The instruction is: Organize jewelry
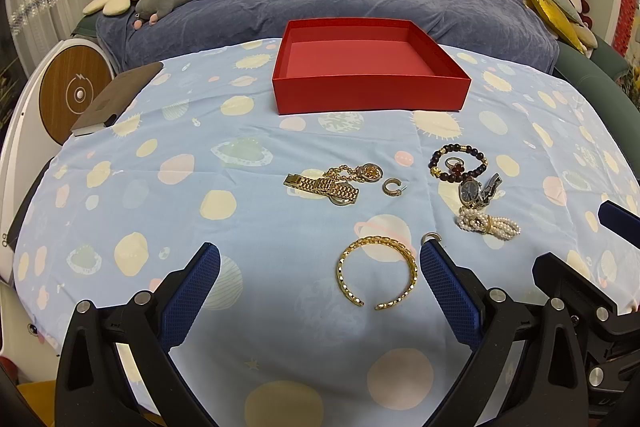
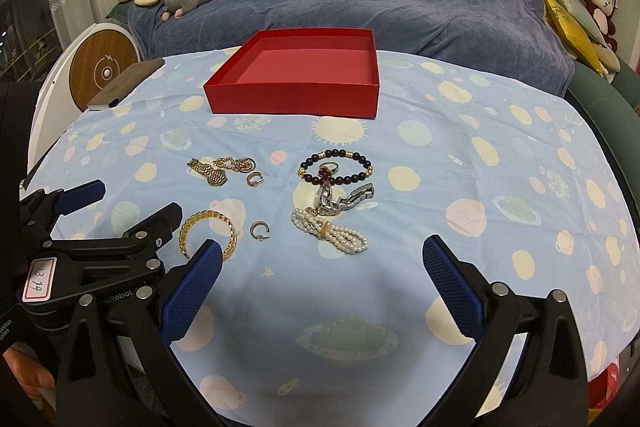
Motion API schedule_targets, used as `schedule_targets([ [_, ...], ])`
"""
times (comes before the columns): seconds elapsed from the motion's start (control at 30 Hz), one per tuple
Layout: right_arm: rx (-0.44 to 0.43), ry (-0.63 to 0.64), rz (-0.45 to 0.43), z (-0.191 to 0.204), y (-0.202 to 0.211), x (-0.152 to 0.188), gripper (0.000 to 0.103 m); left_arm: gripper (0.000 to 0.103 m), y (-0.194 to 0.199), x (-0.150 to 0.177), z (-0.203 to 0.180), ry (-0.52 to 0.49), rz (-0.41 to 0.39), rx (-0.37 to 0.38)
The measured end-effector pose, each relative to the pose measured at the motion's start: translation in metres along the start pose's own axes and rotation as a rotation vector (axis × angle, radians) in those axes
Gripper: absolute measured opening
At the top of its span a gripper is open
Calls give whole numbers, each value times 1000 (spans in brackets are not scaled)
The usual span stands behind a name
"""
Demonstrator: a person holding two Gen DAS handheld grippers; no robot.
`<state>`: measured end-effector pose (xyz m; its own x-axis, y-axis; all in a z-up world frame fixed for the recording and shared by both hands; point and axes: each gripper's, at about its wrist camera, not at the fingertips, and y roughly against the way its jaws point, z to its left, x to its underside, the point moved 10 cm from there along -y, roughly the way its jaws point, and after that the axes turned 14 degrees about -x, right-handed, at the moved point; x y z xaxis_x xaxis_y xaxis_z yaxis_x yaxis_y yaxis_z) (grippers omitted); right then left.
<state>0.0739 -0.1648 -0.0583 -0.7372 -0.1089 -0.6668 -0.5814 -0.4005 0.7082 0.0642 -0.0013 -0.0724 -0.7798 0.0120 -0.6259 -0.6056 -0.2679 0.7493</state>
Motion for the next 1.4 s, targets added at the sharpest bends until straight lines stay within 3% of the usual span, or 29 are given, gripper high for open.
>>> schedule_targets([
  [0.83, -4, -4, 2, 0, -1, 2, 98, 98, 2, 2, -3, -2, 1, -1],
  [1.23, -13, -31, 19, -23, -21, 6, 97, 98, -11, 10, 6, 22, 39, 17],
  [1.4, -36, -61, 62, -35, -43, 12, 80, 98, -20, 20, -1, -17, 53, 37],
])
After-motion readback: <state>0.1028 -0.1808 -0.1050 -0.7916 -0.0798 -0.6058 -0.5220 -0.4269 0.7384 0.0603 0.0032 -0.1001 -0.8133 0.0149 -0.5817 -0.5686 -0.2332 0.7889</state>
